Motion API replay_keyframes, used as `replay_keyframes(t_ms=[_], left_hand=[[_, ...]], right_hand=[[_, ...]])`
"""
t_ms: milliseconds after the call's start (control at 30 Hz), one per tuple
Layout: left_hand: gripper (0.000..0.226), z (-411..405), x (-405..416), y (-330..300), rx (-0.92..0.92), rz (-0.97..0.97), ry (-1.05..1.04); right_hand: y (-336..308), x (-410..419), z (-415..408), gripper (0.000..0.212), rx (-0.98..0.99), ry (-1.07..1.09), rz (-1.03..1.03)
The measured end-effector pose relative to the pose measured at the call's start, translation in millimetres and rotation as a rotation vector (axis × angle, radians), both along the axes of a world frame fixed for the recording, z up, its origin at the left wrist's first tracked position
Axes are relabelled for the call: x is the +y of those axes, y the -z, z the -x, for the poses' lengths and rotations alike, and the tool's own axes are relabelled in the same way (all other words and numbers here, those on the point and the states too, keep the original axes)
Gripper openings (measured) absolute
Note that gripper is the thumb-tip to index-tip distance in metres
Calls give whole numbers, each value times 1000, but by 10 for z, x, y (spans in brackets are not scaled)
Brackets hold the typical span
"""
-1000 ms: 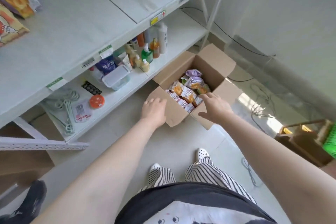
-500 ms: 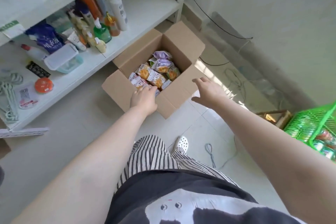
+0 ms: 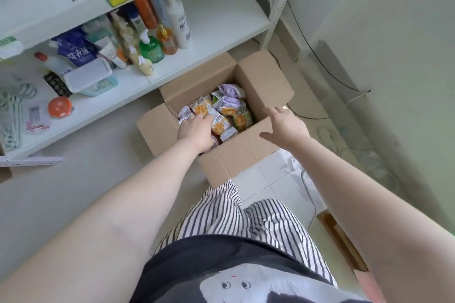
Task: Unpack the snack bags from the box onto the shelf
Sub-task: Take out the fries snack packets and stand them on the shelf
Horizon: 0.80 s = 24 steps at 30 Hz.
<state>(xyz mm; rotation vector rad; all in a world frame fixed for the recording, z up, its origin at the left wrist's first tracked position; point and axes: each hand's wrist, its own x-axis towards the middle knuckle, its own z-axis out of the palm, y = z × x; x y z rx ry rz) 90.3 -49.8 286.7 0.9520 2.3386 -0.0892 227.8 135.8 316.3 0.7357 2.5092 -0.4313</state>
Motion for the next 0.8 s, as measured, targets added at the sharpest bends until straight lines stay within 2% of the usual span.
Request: replay_keyframes(t_ms=[200,367,567,800], left_hand=[[66,343,481,54,-3,5,-74],[67,622,798,491,-20,7,-213],[67,912,1106,1432,-60,15,-369],[78,1170,1301,3305,-107,-36,-480]], right_hand=[[72,603,543,66,6,-52,43],[558,1069,1123,64,-55,-158,89],[1614,1444,1693,58,-95,-230,125],[3550,1550,2226,61,-40,-174,261]])
